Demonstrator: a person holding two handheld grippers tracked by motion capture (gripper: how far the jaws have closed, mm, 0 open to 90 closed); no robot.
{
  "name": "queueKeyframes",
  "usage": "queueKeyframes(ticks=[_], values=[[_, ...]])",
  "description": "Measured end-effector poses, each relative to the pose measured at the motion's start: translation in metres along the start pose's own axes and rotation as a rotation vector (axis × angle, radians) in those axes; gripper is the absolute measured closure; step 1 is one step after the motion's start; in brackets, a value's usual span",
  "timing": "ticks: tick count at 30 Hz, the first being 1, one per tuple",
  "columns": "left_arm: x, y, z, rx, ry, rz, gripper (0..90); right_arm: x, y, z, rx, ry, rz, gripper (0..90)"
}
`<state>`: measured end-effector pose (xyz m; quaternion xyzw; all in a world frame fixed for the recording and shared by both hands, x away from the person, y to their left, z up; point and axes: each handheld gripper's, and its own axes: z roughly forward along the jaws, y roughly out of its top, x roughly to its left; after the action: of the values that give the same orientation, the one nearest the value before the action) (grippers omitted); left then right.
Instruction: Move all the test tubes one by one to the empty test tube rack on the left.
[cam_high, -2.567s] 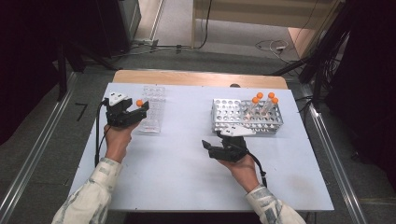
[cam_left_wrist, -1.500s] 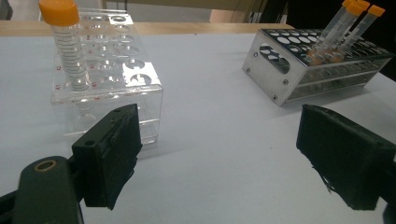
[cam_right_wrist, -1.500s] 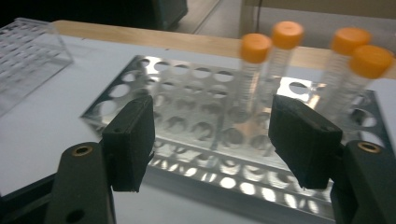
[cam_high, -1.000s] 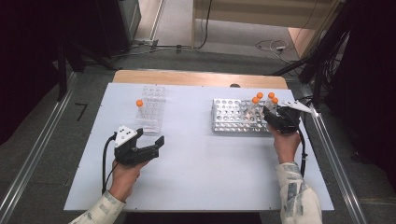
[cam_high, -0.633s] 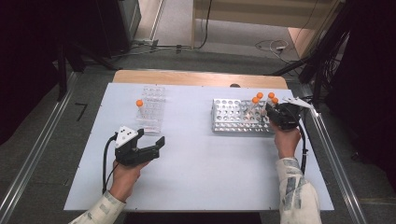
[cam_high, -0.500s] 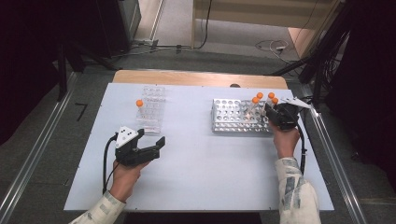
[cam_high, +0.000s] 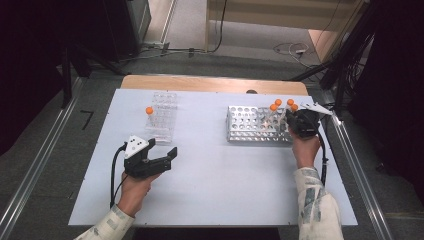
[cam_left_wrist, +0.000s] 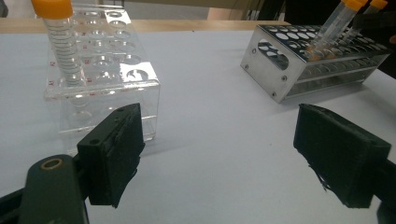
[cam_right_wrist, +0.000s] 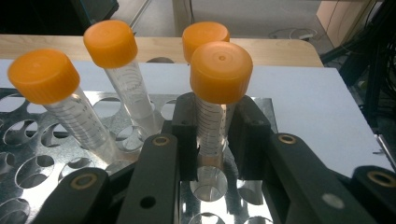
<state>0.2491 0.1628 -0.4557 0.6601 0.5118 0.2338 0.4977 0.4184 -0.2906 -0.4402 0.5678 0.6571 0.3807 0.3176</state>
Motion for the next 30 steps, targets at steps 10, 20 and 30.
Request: queueKeyframes(ticks=[10,20,30], values=[[0.001,0.0,0.001,0.005,0.004,0.006,16.2,-0.001,0.012,-0.016,-0.05,-0.003,0.004,71.5],[0.001,-0.001,0.001,0.006,0.007,0.007,16.2,0.0,0.019,-0.04,-0.108,0.014,-0.007,71.8],[0.0,-0.001,0.001,0.008,0.007,0.012,16.2,0.006,0.018,-0.07,-0.138,0.077,-0.02,71.8]])
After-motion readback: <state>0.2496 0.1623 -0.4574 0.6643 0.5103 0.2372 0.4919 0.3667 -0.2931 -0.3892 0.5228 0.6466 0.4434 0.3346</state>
